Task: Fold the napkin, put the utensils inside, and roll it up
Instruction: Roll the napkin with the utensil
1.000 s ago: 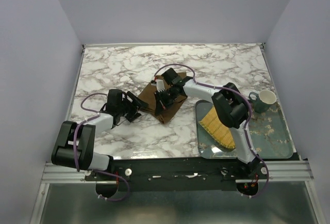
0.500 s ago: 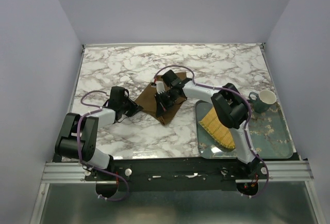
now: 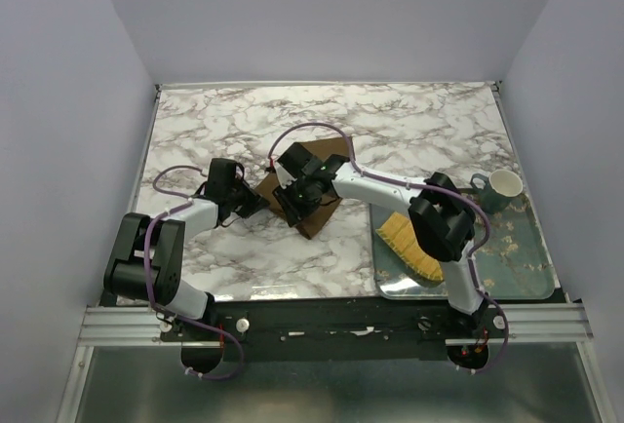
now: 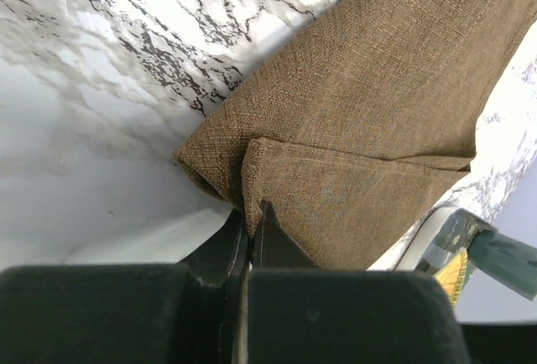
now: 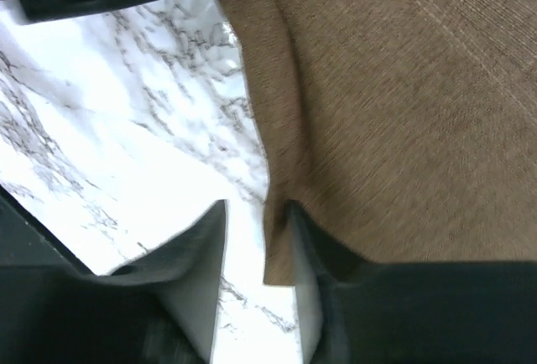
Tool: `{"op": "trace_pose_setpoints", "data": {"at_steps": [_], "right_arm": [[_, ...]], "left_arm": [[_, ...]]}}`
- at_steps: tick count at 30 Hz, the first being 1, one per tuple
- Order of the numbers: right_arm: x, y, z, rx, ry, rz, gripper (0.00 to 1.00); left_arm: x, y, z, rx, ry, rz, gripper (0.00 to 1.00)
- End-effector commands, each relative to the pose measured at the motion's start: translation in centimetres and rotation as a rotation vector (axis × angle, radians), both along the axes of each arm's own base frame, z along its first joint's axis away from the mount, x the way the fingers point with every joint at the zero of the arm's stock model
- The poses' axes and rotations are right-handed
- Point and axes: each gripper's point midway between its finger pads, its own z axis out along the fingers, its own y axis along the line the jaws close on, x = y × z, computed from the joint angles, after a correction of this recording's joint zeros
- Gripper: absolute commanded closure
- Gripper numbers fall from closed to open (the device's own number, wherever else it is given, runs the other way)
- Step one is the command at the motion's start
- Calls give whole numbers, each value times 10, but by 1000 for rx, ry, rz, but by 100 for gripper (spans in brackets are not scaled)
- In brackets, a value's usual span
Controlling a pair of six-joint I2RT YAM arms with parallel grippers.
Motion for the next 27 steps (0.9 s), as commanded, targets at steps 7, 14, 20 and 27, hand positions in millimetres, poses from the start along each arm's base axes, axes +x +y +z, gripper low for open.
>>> {"op": "trace_pose_setpoints", "data": {"at_steps": [7,14,20,27], "right_arm": [[22,9,15,-123,-319,0,34],[24,22,-3,-158,-437,40,28],[26,22,-19,-195,-468,22,30],[25,11,-42,-244,-472,11,35]], "left_arm": [[-9,-4,-6,-32,97,15,100],[-11,-3,-8,-24,136,18,100],[-12,-5,-8,-38,151,19,100],[-12,-6,-8,-52,165,18,100]]}}
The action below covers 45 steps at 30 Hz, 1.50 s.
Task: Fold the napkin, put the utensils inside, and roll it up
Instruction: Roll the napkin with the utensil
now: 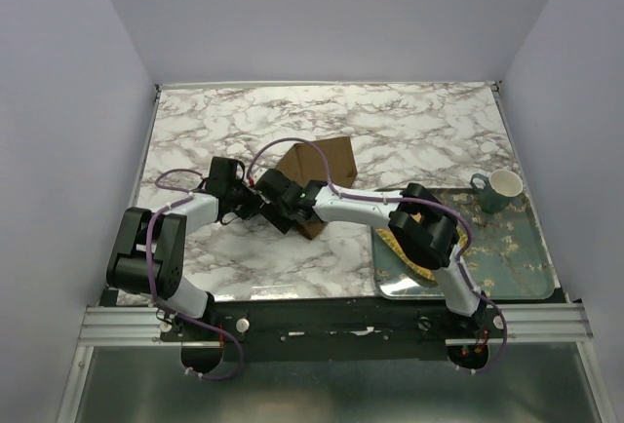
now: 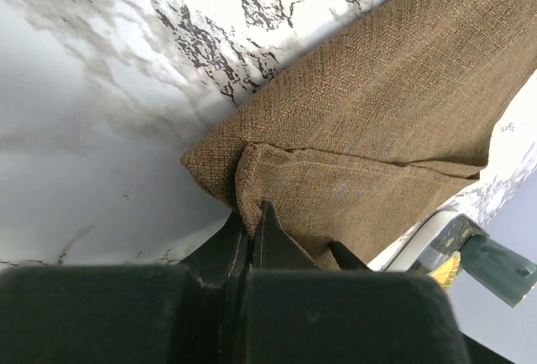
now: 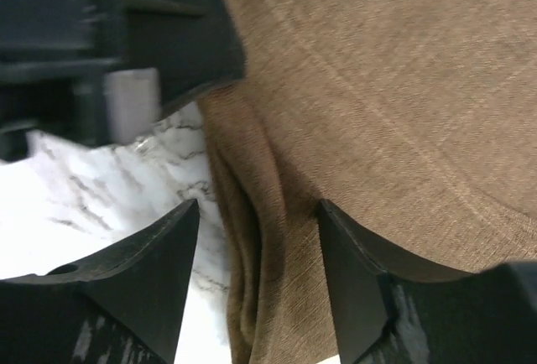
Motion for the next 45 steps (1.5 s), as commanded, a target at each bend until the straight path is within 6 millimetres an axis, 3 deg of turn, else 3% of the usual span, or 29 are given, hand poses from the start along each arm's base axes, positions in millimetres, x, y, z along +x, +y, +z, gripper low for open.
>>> {"op": "trace_pose_setpoints", "data": {"at_steps": [1,7,14,24,26,30,32,36,40,41,45], "right_arm": [[6,-14,-29,-60,-34,-46,35],[2,-28,-58,-124,-16,-64,42],[-1,-40,-66,-158,-16,-80,65],[-28,-12,-60,12,207,1,99],[-32,-8,-54,64,272,11,99],[-34,-2,-40,180,421,27,99],[-43,5,-32,252,513,52,99],[-36,1,-26,373,651,39,99],[-35,0,-18,499,799,55,99],[-34,-2,-23,506,839,31,100],[-27,-7,-26,544,915,5,99]], "left_arm": [[-4,-4,-2,-30,48,-9,100],[-3,0,0,-29,47,-12,100],[0,-1,5,-40,39,-26,100],[16,0,19,0,-27,-75,100],[21,0,24,14,-57,-96,100],[31,8,42,71,-146,-110,66],[33,12,55,107,-193,-121,58],[32,22,75,187,-247,-146,37],[16,27,86,210,-280,-159,40],[13,25,87,199,-288,-164,41],[-7,13,78,134,-304,-208,41]]}}
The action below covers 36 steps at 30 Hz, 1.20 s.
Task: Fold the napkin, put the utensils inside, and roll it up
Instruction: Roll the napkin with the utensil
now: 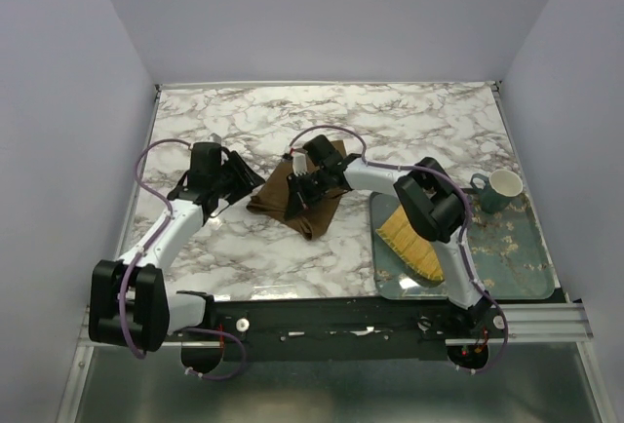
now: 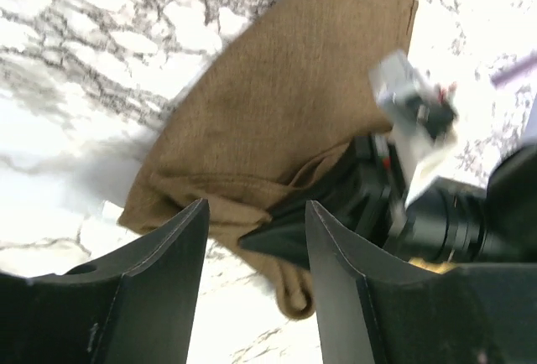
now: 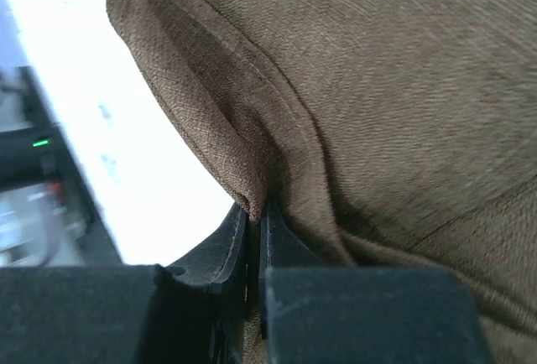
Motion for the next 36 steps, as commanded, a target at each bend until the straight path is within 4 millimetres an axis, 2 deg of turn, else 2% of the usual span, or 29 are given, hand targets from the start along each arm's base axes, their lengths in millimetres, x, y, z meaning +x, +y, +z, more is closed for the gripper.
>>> {"op": "trace_pose_setpoints", "data": {"at_steps": [1,4,9,11,14,17,18,20,22,24,26,30,32,35,36], "right_arm": [[-23,-9,-18,42,246,38,99],[-19,-14,-26,51,303,20,99],[-12,-18,-33,60,330,0,99],[-10,-19,-35,59,334,-5,99],[-8,-18,-36,59,330,-7,99],[-5,-19,-39,58,330,-13,99],[-6,-20,-39,56,332,-13,99],[-4,-20,-39,58,327,-13,99],[-5,-19,-39,58,321,-10,100],[-4,-21,-39,57,314,-10,99],[-5,-21,-39,54,309,-8,99],[-5,-21,-39,56,309,-4,99],[-4,-21,-38,59,306,-3,99],[-3,-21,-39,56,298,-2,100],[-3,-21,-39,55,290,-2,99]], "left_arm": [[-26,-6,-13,-12,4,-63,40],[-36,-11,-21,-20,40,-88,38],[-64,-18,-45,-73,216,-32,36],[-63,-27,-43,-106,195,-40,35],[-59,-25,-47,-88,184,-19,33],[-59,-27,-49,-80,201,-42,42],[-58,-25,-48,-73,204,-33,51],[-62,-19,-49,-56,206,0,54],[-67,-12,-53,-41,196,32,46],[-68,-9,-55,-39,202,53,32],[-64,-11,-55,-49,200,49,32],[-46,-17,-50,-55,180,37,37],[-40,-17,-54,-50,188,40,41],[-30,-19,-54,-48,184,40,57],[-28,-18,-55,-47,188,42,68]]}}
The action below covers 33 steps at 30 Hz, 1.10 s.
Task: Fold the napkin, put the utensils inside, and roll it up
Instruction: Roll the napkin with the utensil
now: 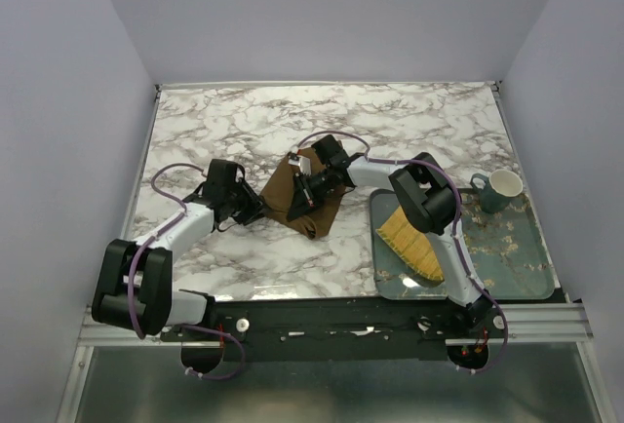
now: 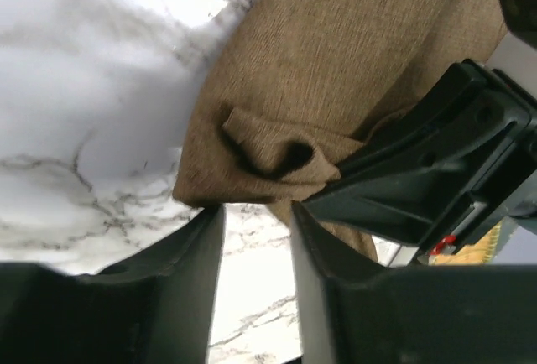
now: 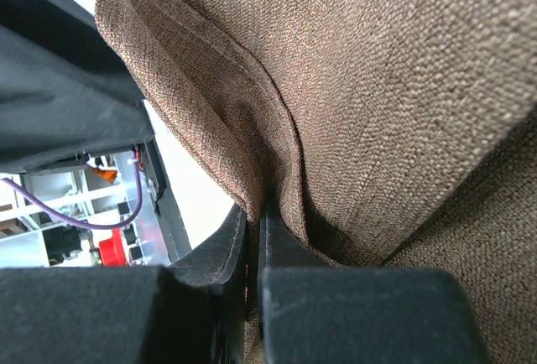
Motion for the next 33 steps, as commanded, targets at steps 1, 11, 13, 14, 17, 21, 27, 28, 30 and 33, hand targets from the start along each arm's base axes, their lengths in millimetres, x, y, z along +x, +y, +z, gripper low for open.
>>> {"op": "trace_pose_setpoints", "data": {"at_steps": [1,11,13,14,17,21,27,28,30,33], "right_arm": [[-1,-12,-35,-92,0,-11,99],[0,-19,-42,-132,-33,7,99],[-1,-19,-42,-136,-32,9,100],[1,-19,-42,-140,-35,5,99],[3,-18,-42,-148,-34,-1,99],[5,-18,-40,-153,-36,-8,99],[5,-19,-41,-172,-32,-22,99],[6,-19,-42,-175,-28,-25,99],[7,-19,-41,-179,-34,-28,99],[8,-18,-39,-179,-37,-29,99]], "left_arm": [[28,0,10,6,-55,15,74],[50,0,-8,39,-19,19,100],[52,-1,-13,41,-8,22,100],[52,-1,-17,40,2,19,100],[55,-5,-12,37,-39,-23,100],[59,10,20,121,-187,-25,86],[42,14,44,145,-160,-63,55],[37,11,42,127,-143,-72,59],[27,0,43,51,-127,-89,78],[15,-16,38,-49,-133,-110,93]]}}
